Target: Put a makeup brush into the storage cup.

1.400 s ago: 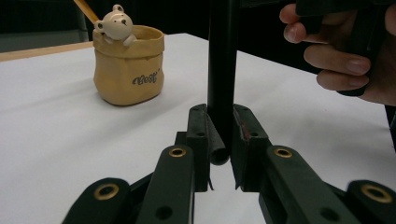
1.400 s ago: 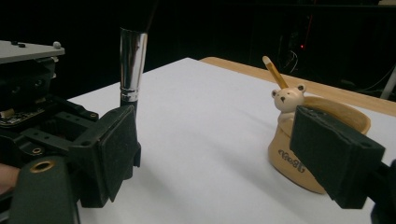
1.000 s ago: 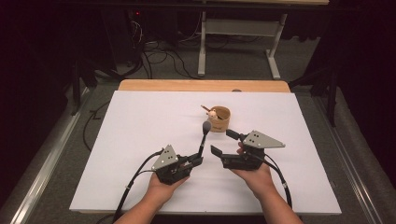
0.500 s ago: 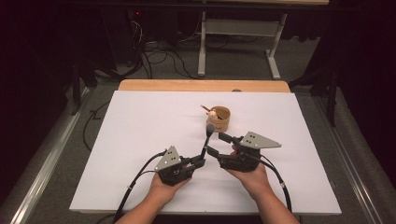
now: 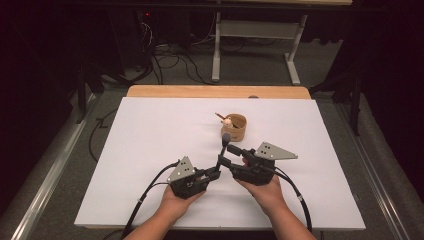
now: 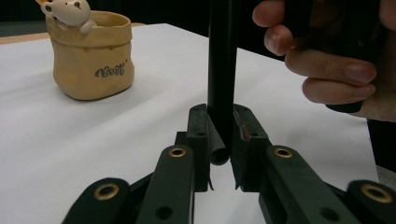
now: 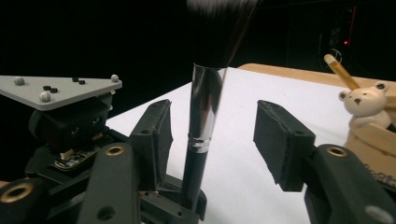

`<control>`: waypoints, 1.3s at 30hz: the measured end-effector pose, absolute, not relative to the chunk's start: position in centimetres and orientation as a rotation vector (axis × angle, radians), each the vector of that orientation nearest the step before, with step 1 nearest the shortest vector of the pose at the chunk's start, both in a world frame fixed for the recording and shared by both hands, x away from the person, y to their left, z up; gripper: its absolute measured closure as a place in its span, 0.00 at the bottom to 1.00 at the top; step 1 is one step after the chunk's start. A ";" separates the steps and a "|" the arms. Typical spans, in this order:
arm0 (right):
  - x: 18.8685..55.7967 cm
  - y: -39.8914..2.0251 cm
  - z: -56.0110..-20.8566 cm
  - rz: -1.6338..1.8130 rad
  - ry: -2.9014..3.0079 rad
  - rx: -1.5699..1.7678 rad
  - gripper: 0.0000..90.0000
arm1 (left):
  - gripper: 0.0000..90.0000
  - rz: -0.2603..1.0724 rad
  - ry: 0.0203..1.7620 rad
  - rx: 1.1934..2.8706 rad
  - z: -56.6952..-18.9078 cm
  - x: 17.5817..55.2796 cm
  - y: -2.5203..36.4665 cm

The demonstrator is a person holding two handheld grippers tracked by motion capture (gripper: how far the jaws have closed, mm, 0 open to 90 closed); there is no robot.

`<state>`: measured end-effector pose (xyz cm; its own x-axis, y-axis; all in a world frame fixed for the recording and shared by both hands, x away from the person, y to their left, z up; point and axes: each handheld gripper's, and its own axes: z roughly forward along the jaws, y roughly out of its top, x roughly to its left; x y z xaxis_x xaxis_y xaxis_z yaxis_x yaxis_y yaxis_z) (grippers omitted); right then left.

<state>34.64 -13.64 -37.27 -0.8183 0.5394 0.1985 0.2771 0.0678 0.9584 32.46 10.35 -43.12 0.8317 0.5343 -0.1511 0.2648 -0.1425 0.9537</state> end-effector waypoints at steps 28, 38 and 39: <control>34.4 -13.2 -37.8 1.878 2.112 0.837 0.86 | 0.88 0.255 0.613 1.736 -43.1 32.4 10.2; 34.4 -13.2 -37.8 1.886 2.122 0.839 0.88 | 0.88 0.260 0.614 1.739 -43.1 32.4 10.3; 34.4 -13.2 -37.8 1.886 2.123 0.840 0.88 | 0.88 0.261 0.614 1.740 -43.1 32.4 10.3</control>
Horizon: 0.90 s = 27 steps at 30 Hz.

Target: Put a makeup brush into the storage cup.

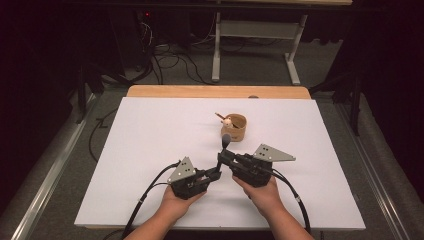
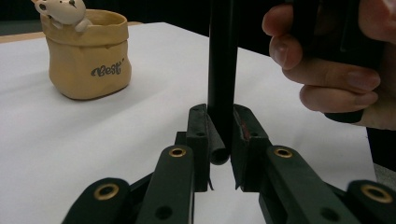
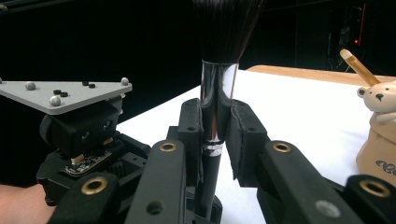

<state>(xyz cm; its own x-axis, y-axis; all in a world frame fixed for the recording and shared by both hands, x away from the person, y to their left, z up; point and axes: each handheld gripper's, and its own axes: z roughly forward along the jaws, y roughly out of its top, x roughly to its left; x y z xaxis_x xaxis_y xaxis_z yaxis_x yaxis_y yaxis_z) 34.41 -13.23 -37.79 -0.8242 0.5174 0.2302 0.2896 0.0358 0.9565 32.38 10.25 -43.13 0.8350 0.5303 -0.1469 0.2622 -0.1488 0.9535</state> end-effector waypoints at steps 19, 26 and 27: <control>34.3 -13.1 -37.8 1.865 2.134 0.822 0.88 | 0.79 0.299 0.616 1.745 -42.8 32.3 10.5; 34.3 -13.3 -37.7 1.850 2.122 0.810 0.88 | 0.67 0.324 0.636 1.748 -42.5 32.3 10.9; 34.2 -13.4 -37.7 1.843 2.120 0.818 0.88 | 0.65 0.331 0.638 1.751 -42.5 32.3 11.0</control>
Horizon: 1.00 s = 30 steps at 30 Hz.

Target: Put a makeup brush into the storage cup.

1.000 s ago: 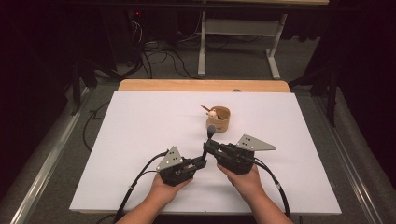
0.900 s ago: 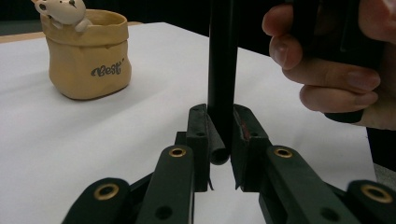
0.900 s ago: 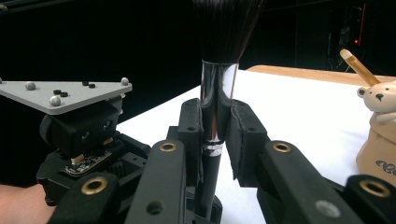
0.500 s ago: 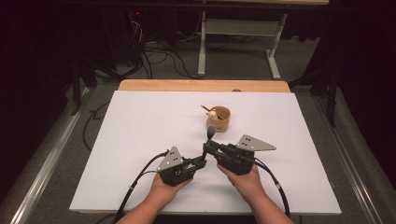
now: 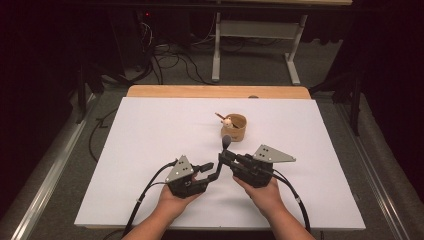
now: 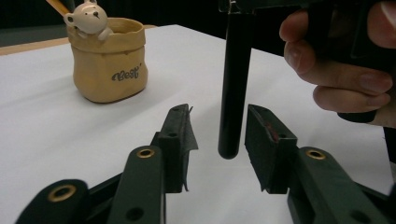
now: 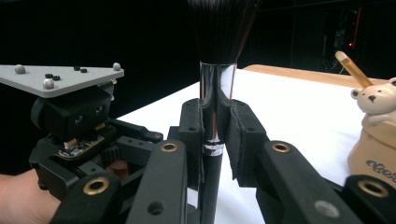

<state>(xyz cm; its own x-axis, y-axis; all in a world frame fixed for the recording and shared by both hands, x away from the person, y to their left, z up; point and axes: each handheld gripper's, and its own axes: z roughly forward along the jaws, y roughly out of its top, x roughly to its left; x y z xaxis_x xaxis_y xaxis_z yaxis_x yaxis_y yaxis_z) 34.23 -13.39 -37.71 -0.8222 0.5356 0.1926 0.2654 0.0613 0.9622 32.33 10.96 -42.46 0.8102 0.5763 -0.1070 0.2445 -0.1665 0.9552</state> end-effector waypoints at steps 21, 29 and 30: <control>34.2 -14.8 -37.7 1.764 2.060 0.792 0.88 | 0.36 0.454 0.747 1.759 -41.8 32.9 13.3; 34.4 -15.4 -37.6 1.720 2.035 0.795 0.88 | 0.26 0.450 0.781 1.760 -41.7 33.4 14.1; 34.4 -15.5 -37.6 1.719 2.032 0.810 0.88 | 0.25 0.453 0.780 1.763 -41.8 33.4 14.1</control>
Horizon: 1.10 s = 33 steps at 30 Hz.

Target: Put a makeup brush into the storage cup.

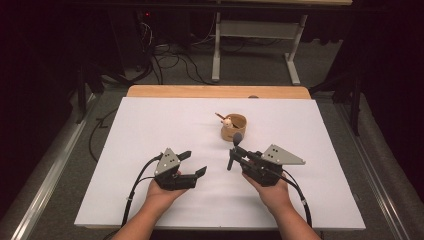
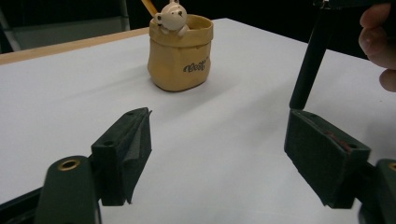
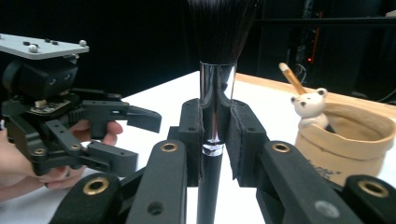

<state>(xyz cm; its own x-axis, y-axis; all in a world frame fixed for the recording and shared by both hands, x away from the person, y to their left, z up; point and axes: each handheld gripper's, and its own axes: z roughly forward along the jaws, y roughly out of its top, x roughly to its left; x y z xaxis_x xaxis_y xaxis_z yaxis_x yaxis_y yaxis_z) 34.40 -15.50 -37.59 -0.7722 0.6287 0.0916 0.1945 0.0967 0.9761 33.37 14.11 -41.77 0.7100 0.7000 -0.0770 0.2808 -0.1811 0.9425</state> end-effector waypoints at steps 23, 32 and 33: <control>35.4 -18.3 -37.4 1.667 1.943 0.863 0.88 | 0.06 0.460 0.807 1.804 -42.3 34.1 14.4; 35.8 -19.6 -37.2 1.645 1.893 0.887 0.88 | 0.00 0.462 0.819 1.785 -42.2 34.1 14.5; 35.8 -19.7 -37.1 1.643 1.887 0.898 0.88 | 0.00 0.461 0.819 1.785 -42.2 34.1 14.5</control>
<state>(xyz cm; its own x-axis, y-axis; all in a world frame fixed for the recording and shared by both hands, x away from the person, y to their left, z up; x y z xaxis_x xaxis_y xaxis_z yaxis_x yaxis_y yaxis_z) 35.76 -19.72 -37.14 -0.6703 0.7393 0.0641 0.1651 0.0643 0.9842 34.14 14.52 -42.23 0.6894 0.7203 -0.0769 0.3082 -0.1956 0.9310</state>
